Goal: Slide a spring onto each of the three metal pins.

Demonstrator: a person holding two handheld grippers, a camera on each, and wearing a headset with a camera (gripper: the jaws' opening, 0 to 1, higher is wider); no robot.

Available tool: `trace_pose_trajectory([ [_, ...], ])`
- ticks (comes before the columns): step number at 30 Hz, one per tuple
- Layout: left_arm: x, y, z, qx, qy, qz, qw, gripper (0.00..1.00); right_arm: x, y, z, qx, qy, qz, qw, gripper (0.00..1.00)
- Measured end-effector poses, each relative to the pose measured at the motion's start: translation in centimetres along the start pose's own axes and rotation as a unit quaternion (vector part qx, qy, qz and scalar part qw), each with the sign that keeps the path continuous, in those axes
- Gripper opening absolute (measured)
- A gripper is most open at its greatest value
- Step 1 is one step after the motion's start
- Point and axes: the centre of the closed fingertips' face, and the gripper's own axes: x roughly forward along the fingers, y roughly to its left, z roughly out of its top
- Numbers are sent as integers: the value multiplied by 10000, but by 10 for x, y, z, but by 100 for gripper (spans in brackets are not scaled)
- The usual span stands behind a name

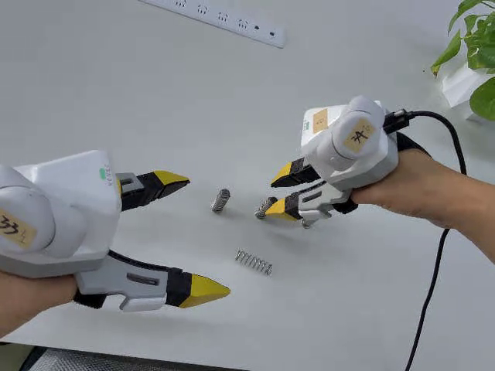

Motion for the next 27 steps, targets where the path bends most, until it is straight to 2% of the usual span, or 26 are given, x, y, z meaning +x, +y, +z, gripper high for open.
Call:
trace_pose_trajectory([
  [8,-4,-3,1,120,121,31,9998,84,-24,5,3,287,-533,-164,9980,37],
  [12,-6,-6,1,201,216,31,9996,84,-39,11,3,384,-802,-243,9957,45],
  [15,-7,-8,2,253,265,33,9993,84,-49,17,0,455,-912,-287,9944,50],
  [20,-6,-12,0,372,421,14,9984,82,-65,24,-5,565,-1245,-408,9898,57],
  [22,-5,-14,0,423,484,3,9979,81,-70,27,-10,630,-1360,-437,9877,60],
  [24,-4,-16,-1,505,574,-11,9971,79,-75,24,-21,661,-1462,-455,9860,62],
  [27,-1,-18,-3,680,731,-40,9950,76,-80,31,-31,742,-1565,-509,9836,65],
])
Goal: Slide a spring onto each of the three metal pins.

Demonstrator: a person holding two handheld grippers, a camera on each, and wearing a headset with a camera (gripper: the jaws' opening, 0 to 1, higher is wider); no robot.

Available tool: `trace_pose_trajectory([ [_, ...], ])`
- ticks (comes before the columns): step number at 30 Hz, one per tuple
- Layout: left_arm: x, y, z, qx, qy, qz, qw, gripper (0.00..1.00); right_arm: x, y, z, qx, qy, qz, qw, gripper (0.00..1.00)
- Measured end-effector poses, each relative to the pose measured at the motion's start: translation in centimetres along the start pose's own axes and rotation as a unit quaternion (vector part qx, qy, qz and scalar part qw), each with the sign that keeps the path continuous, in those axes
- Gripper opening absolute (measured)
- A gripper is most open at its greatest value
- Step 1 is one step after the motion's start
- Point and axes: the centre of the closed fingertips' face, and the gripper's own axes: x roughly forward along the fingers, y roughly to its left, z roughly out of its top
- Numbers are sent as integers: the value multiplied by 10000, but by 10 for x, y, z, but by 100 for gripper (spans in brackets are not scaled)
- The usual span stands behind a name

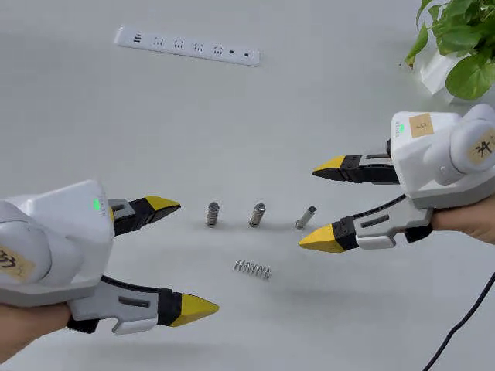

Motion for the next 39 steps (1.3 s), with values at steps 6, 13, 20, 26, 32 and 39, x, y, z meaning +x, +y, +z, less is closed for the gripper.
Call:
trace_pose_trajectory([
  [6,10,-4,-2,211,287,-167,9992,68,-15,9,-16,231,-293,-99,9993,75],
  [13,35,-9,-6,506,626,-415,9959,55,-30,13,-34,533,-572,-164,9968,83],
  [20,64,-13,-26,1022,1231,-623,9851,40,-38,14,-51,784,-719,-302,9939,83],
  [26,83,-11,-37,1264,1547,-655,9777,33,-42,16,-62,993,-852,-383,9907,84],
  [32,95,-7,-48,1197,1731,-638,9755,27,-45,17,-70,1132,-918,-466,9882,83],
  [39,103,-4,-56,1195,1911,-590,9725,21,-46,21,-73,1201,-964,-485,9869,83],
])
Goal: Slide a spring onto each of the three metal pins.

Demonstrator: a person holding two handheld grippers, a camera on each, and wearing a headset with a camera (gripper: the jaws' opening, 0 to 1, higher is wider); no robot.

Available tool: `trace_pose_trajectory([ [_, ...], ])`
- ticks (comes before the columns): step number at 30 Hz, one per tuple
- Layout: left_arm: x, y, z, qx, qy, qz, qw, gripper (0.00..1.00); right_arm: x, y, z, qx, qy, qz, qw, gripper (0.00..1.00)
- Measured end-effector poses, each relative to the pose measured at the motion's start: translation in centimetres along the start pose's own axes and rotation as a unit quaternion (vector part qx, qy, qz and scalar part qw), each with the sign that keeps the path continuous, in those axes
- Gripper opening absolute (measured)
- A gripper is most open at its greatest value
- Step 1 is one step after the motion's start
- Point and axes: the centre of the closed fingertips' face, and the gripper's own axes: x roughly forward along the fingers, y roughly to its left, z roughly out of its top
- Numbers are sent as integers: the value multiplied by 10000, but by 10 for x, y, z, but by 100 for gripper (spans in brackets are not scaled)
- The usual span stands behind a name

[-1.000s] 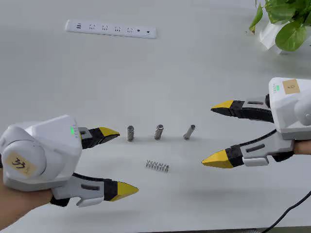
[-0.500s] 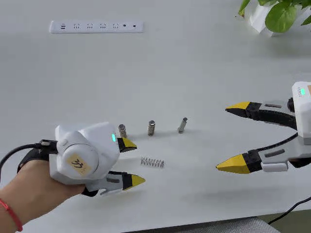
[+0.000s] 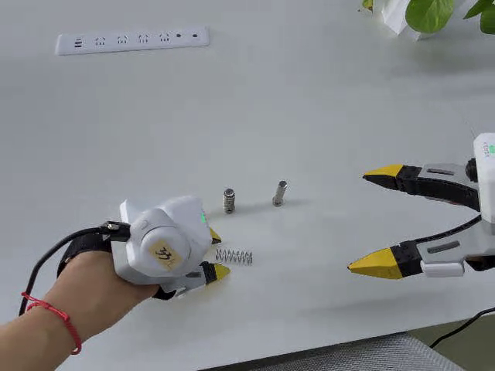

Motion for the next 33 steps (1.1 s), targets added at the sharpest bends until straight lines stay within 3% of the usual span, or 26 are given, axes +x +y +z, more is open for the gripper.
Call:
trace_pose_trajectory([
  [7,3,-3,-5,158,119,37,9998,16,-1,2,-1,55,-48,-20,10000,82],
  [11,4,-4,-2,240,80,55,9997,12,-1,3,-2,71,-47,-35,10000,82],
  [33,5,-6,-2,9,103,-8,9999,7,5,10,2,88,-15,11,10000,80],
])
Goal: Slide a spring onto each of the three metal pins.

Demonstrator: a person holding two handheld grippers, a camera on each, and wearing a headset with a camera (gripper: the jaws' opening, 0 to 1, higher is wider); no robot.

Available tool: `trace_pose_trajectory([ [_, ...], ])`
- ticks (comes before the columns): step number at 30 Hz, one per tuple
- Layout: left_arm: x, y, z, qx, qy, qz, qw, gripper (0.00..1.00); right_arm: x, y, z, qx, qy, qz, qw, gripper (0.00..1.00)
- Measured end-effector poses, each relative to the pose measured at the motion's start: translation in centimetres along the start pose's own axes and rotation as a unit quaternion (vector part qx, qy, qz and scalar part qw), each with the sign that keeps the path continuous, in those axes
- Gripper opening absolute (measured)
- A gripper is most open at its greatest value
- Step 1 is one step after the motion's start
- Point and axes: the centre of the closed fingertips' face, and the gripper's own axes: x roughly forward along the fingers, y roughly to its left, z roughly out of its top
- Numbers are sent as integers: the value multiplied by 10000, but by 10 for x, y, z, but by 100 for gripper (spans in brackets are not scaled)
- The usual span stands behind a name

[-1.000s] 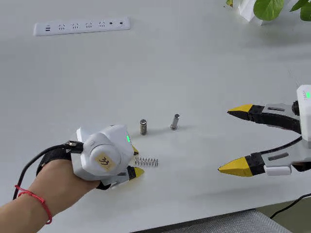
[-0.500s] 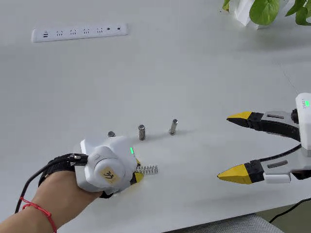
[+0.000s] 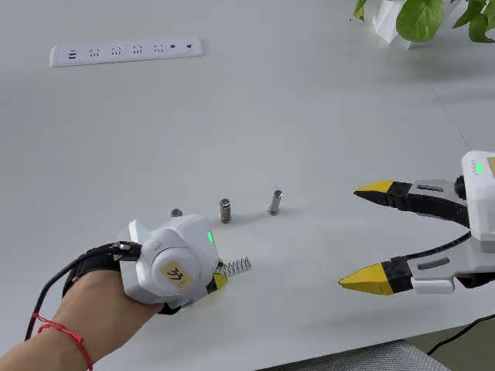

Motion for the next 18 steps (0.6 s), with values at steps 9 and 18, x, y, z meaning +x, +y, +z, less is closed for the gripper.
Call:
trace_pose_trajectory([
  [9,-12,-4,21,-286,-511,19,9983,7,4,8,8,-55,-4,114,9999,78],
  [18,-43,-5,55,-499,-1356,77,9895,7,8,17,35,-283,-70,294,9991,72],
])
